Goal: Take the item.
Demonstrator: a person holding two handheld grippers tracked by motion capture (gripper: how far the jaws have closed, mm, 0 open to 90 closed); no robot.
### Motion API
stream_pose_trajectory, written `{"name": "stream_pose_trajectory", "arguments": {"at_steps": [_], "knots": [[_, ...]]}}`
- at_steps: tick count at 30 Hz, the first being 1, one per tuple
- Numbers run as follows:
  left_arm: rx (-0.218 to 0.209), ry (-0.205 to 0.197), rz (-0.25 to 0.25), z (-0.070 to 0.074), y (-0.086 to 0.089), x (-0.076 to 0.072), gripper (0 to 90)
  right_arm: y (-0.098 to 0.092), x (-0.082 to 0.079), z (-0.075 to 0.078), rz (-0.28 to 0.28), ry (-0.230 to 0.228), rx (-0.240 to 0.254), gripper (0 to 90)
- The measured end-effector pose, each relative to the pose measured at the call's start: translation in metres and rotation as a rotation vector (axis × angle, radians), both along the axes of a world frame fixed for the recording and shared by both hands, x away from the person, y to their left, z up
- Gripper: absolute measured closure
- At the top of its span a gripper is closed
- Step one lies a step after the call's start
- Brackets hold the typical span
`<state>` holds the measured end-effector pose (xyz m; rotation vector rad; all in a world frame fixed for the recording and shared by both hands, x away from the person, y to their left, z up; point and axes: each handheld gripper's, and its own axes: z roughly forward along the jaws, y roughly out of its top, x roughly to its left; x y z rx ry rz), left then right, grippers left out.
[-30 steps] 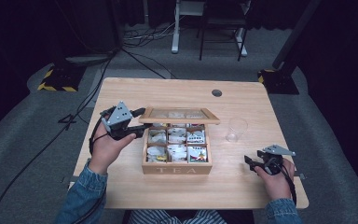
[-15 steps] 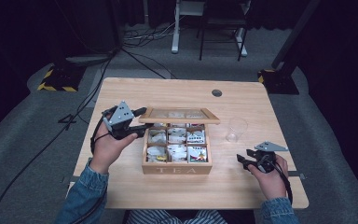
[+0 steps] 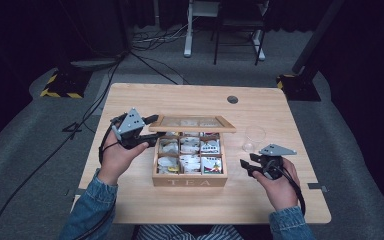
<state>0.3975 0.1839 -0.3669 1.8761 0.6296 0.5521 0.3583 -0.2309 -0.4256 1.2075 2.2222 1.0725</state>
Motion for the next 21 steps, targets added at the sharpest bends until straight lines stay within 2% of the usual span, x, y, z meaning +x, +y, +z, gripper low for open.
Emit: {"name": "stream_pose_trajectory", "arguments": {"at_steps": [4, 7, 11, 16, 21], "knots": [[0.001, 0.002, -0.008, 0.0, 0.001, 0.002, 46.4, 0.013, 0.003, 0.006, 0.048, -0.017, -0.017, 48.4], [0.009, 0.012, -0.017, 0.001, 0.0, 0.003, 46.3, 0.023, 0.005, 0.01, 0.077, -0.01, -0.016, 48.1], [0.01, 0.006, -0.014, 0.003, -0.001, 0.005, 46.5, 0.038, 0.005, 0.015, 0.1, -0.013, -0.025, 48.8], [0.007, 0.008, -0.023, 0.003, -0.002, 0.006, 46.2, 0.062, 0.004, 0.021, 0.164, -0.005, -0.045, 48.9], [0.01, 0.006, -0.025, 0.002, -0.002, 0.005, 46.1, 0.086, 0.006, 0.023, 0.184, 0.0, -0.035, 47.0]]}}
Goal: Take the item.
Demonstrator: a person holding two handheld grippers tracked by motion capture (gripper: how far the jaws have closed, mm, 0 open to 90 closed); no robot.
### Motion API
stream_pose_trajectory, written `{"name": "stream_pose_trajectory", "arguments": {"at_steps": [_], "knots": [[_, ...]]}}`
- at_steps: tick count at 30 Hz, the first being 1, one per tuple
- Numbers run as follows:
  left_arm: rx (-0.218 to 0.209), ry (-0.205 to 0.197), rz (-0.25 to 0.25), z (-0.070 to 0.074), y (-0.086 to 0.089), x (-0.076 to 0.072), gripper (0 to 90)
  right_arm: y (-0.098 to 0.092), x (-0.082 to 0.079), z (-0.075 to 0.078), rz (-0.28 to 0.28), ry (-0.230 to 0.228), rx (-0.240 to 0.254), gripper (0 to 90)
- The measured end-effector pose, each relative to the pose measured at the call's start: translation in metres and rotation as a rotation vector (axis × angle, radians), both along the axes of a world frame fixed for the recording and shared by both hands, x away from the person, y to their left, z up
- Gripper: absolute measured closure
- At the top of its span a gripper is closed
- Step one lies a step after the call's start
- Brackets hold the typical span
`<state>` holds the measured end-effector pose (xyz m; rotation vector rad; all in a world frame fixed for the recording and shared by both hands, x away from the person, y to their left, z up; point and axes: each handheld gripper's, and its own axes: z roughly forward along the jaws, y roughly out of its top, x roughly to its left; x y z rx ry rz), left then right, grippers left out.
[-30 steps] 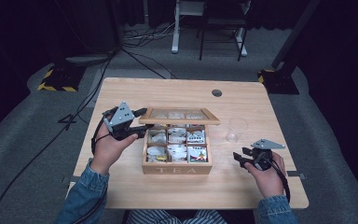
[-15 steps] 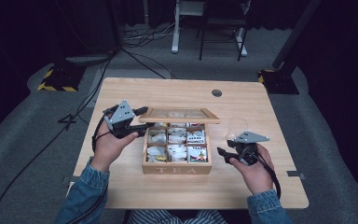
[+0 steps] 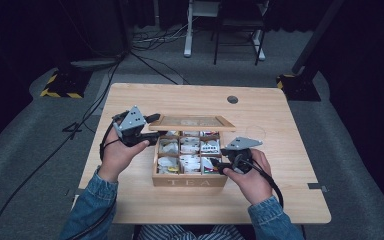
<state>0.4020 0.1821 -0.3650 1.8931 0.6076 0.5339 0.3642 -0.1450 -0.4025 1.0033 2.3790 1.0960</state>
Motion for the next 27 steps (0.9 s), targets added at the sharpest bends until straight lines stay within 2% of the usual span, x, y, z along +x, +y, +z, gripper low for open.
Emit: {"name": "stream_pose_trajectory", "arguments": {"at_steps": [5, 11, 19, 27], "knots": [[0.008, 0.001, -0.002, -0.002, 0.0, -0.003, 46.0, 0.02, 0.003, -0.005, 0.021, 0.015, 0.022, 47.1], [0.013, -0.005, -0.002, -0.003, 0.0, -0.003, 46.0, 0.048, 0.003, -0.01, 0.084, 0.023, 0.029, 48.4], [0.017, 0.0, -0.004, -0.003, -0.002, -0.002, 45.9, 0.081, 0.002, -0.015, 0.156, 0.019, 0.005, 49.7], [0.02, 0.002, -0.005, -0.003, -0.002, -0.002, 45.9, 0.104, 0.003, -0.02, 0.215, 0.015, -0.02, 47.5]]}}
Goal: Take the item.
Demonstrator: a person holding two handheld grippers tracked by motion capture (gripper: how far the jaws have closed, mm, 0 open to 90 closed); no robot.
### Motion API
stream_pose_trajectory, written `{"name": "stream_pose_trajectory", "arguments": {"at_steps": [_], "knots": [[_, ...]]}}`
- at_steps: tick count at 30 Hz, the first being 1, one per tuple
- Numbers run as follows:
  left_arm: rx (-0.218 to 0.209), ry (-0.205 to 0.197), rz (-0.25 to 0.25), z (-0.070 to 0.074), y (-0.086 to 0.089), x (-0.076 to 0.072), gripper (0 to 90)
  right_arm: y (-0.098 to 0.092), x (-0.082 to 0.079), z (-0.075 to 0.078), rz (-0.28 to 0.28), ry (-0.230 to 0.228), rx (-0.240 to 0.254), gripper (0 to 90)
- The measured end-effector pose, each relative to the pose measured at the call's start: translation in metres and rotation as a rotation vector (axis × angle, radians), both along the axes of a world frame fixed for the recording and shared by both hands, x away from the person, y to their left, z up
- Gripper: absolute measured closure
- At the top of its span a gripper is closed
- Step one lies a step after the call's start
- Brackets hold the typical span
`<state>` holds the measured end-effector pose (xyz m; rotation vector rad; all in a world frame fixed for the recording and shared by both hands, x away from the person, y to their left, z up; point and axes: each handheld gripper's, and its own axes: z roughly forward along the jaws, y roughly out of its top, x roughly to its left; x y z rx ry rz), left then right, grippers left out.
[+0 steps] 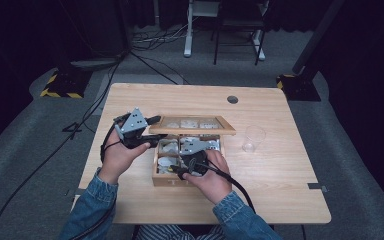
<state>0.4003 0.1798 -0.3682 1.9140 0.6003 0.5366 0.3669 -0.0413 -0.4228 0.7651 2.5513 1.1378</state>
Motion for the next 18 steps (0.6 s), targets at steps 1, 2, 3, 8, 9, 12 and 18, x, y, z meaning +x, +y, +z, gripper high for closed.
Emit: {"name": "stream_pose_trajectory", "arguments": {"at_steps": [1, 2, 3, 8, 9, 12, 18], "knots": [[0.0, 0.0, -0.001, 0.0, 0.0, 0.0, 45.9, 0.002, 0.0, -0.001, 0.003, -0.003, -0.006, 47.3], [0.0, 0.0, -0.001, 0.0, 0.0, 0.0, 45.9, 0.004, 0.0, -0.002, 0.004, -0.006, -0.011, 47.0], [0.0, 0.0, -0.001, 0.0, 0.0, 0.0, 45.9, 0.006, 0.001, -0.003, 0.009, -0.011, -0.015, 46.9], [-0.002, 0.001, 0.0, 0.0, 0.0, 0.0, 45.8, 0.015, 0.004, -0.005, 0.023, -0.015, -0.025, 47.2], [-0.002, 0.002, 0.0, 0.0, 0.0, 0.0, 45.8, 0.017, 0.005, -0.006, 0.029, -0.016, -0.028, 47.3], [-0.004, 0.002, -0.002, 0.0, 0.0, 0.0, 45.7, 0.022, 0.006, -0.007, 0.034, -0.028, -0.049, 48.7], [-0.005, 0.002, -0.004, -0.001, 0.0, 0.001, 45.6, 0.027, 0.008, -0.009, 0.05, -0.068, -0.115, 55.9]]}}
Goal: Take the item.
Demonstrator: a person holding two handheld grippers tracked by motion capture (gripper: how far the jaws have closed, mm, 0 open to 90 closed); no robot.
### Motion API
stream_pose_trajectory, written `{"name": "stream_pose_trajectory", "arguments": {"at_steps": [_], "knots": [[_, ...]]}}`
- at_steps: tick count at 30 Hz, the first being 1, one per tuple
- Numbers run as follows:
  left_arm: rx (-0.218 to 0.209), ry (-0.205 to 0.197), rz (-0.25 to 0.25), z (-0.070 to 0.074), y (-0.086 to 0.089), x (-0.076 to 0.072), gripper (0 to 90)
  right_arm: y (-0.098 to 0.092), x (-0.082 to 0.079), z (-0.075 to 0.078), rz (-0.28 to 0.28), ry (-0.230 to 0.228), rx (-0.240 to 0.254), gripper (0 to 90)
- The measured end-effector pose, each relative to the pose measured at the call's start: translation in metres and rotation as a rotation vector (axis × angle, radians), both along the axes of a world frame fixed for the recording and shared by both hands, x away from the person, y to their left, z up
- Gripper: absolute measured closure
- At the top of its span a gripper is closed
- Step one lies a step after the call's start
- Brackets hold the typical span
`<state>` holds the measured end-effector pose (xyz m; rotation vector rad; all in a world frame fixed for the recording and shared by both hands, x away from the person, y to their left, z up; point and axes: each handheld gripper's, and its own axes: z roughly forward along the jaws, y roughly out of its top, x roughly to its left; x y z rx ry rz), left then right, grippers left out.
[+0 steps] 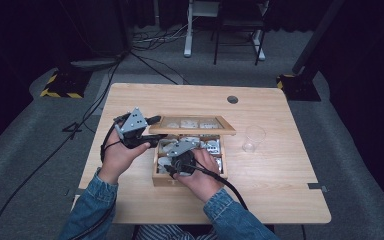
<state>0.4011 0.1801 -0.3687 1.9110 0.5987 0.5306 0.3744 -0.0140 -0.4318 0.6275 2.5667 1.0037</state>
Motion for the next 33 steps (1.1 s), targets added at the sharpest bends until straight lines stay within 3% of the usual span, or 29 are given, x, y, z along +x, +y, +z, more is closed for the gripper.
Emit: {"name": "stream_pose_trajectory", "arguments": {"at_steps": [14, 33], "knots": [[-0.002, 0.005, -0.004, -0.001, -0.001, 0.001, 44.9, 0.0, 0.003, 0.007, 0.022, -0.049, -0.025, 89.1], [-0.003, 0.008, -0.005, -0.001, 0.0, 0.002, 44.9, -0.021, -0.015, 0.034, 0.013, -0.08, 0.083, 90.0]]}}
